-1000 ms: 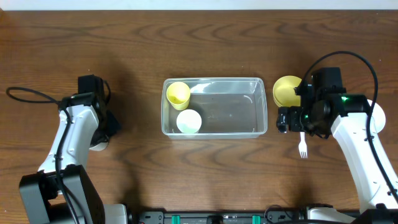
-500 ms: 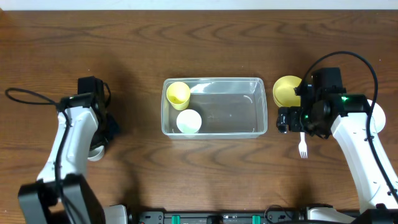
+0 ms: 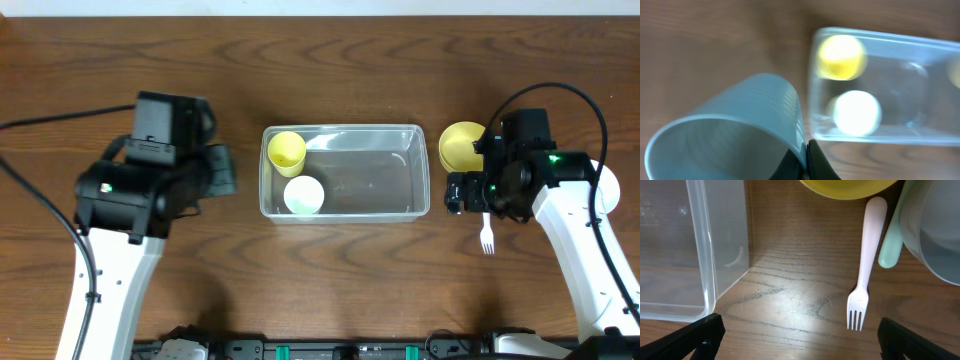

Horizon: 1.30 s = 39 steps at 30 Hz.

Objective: Pack container
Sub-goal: 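Carry the light blue cup into the container and release it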

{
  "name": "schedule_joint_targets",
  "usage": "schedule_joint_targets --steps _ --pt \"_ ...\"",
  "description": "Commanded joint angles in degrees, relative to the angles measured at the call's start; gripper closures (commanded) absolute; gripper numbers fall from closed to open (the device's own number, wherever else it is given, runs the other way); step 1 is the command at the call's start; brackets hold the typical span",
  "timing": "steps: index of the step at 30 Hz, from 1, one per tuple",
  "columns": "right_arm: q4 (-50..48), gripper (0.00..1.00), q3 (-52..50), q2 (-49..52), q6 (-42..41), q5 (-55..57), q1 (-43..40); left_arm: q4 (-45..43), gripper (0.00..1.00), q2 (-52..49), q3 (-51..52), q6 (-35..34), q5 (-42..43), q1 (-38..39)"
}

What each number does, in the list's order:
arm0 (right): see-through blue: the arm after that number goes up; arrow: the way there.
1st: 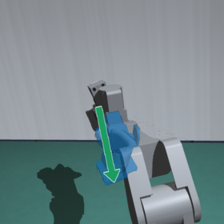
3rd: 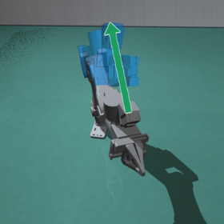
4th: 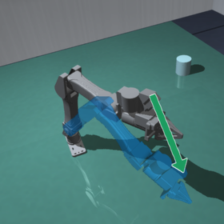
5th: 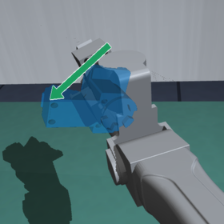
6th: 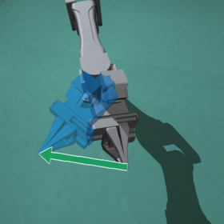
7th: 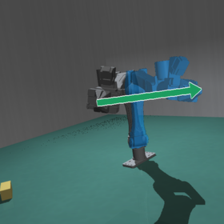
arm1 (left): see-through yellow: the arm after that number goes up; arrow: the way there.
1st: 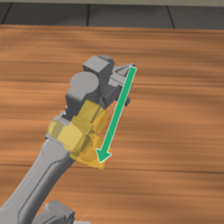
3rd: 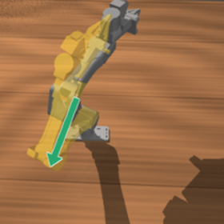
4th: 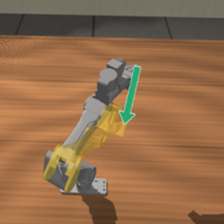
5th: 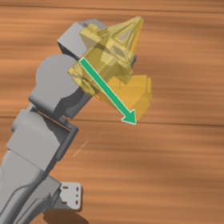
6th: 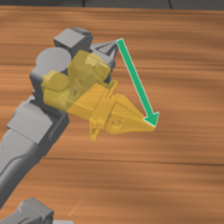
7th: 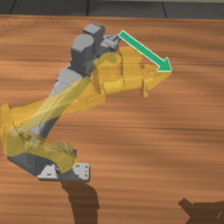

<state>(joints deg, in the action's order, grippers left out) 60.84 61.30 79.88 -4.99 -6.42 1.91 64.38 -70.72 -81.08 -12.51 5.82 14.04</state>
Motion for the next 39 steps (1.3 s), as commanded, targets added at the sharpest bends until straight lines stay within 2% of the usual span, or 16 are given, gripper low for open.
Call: schedule_joint_targets --steps 1,8,13,21,29,39 --pt "0.1 0.01 0.8 0.0 -0.5 0.2 0.7 -1.8 0.94 -1.7 -0.8 6.6 5.8 5.2" --pt "0.3 0.01 0.8 0.0 -0.5 0.2 0.7 -7.9 0.94 -8.0 -1.1 12.1 5.8 14.9" --pt "0.7 0.01 0.8 0.0 -0.5 0.2 0.7 -7.5 0.94 -14.0 -6.9 14.0 5.5 19.7" --pt "0.9 0.01 0.8 0.0 -0.5 0.2 0.7 -6.6 0.94 -23.8 -16.3 14.1 5.5 23.1" --pt "0.9 0.01 0.8 0.0 -0.5 0.2 0.7 -4.8 0.94 -32.6 -16.4 14.3 5.5 27.5" --pt "0.9 0.01 0.8 0.0 -0.5 0.2 0.7 4.0 0.94 -42.2 -16.4 15.6 2.1 28.0"
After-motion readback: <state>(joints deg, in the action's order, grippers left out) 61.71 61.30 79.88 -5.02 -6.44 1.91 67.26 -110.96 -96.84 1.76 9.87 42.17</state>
